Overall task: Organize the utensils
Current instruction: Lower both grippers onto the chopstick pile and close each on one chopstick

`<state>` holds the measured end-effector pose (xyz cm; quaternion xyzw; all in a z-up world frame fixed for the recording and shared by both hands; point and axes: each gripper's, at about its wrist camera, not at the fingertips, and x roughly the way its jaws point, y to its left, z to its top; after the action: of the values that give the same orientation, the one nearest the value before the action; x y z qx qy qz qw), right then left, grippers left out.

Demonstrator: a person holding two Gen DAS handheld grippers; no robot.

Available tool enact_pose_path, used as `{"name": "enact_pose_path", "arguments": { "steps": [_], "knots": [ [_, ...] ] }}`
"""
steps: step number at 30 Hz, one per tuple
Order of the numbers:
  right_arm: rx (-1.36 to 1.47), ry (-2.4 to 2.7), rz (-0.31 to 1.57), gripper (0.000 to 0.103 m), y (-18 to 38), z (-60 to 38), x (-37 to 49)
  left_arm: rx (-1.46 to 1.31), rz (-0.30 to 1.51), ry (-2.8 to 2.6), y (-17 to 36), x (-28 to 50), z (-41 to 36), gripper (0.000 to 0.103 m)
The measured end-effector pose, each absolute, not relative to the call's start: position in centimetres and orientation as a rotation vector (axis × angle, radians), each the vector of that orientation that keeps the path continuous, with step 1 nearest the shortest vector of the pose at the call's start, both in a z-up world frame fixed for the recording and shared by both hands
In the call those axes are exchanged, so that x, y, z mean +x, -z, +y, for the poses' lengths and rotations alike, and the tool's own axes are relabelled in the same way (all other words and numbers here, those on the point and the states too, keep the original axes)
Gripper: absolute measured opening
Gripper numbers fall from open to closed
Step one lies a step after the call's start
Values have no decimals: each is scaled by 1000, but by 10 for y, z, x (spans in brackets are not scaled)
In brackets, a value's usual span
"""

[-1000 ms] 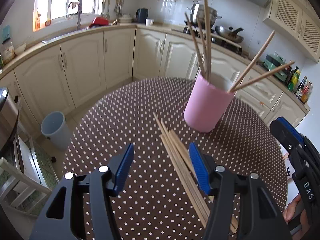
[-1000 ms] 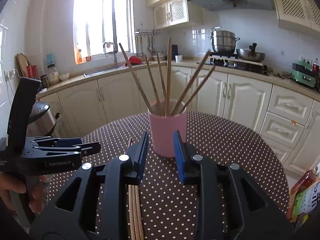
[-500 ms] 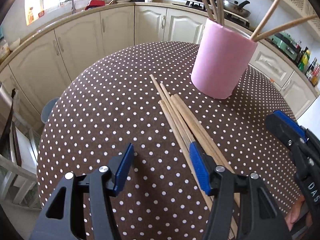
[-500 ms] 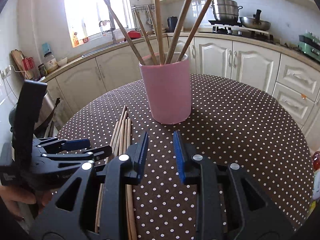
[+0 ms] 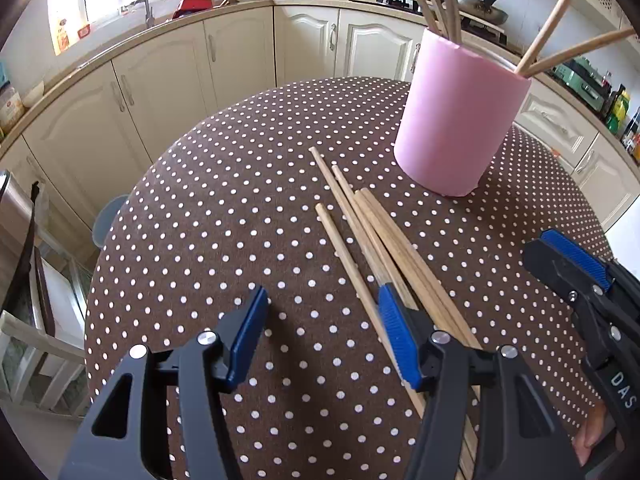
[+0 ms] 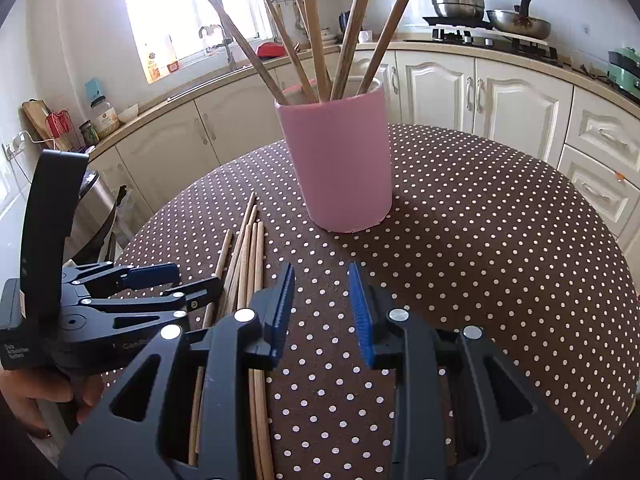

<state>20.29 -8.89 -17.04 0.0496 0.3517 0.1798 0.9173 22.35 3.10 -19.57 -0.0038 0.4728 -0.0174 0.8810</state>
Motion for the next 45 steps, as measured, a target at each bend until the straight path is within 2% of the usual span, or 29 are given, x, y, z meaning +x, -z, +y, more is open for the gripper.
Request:
{"name": "enact_pose_path", "arguments": {
  "steps": [5,7,12,15,24,33,36,39,45],
  "knots": [
    [76,-383,747,29,172,-84,206,38,973,35,198,230,24,58],
    [62,-393,760,29,173,-78,209,43,970,47,198,231,25,54],
    [7,-439,818,29,179,-59,219,28,972,73,195,236,36,23],
    [-14,-461,846,29,182,-47,225,-7,976,96,196,239,48,16],
    [-101,-479,914,29,185,-18,240,-8,979,179,195,240,44,9],
    [-174,-470,1018,28,183,6,270,54,989,178,194,247,32,9],
    [-212,-455,1023,24,182,20,279,60,983,176,193,250,32,9],
    [-220,-460,1026,9,182,27,284,67,965,175,194,248,29,9],
    [-192,-482,1032,6,182,26,284,72,947,180,194,244,27,9]
  ]
}}
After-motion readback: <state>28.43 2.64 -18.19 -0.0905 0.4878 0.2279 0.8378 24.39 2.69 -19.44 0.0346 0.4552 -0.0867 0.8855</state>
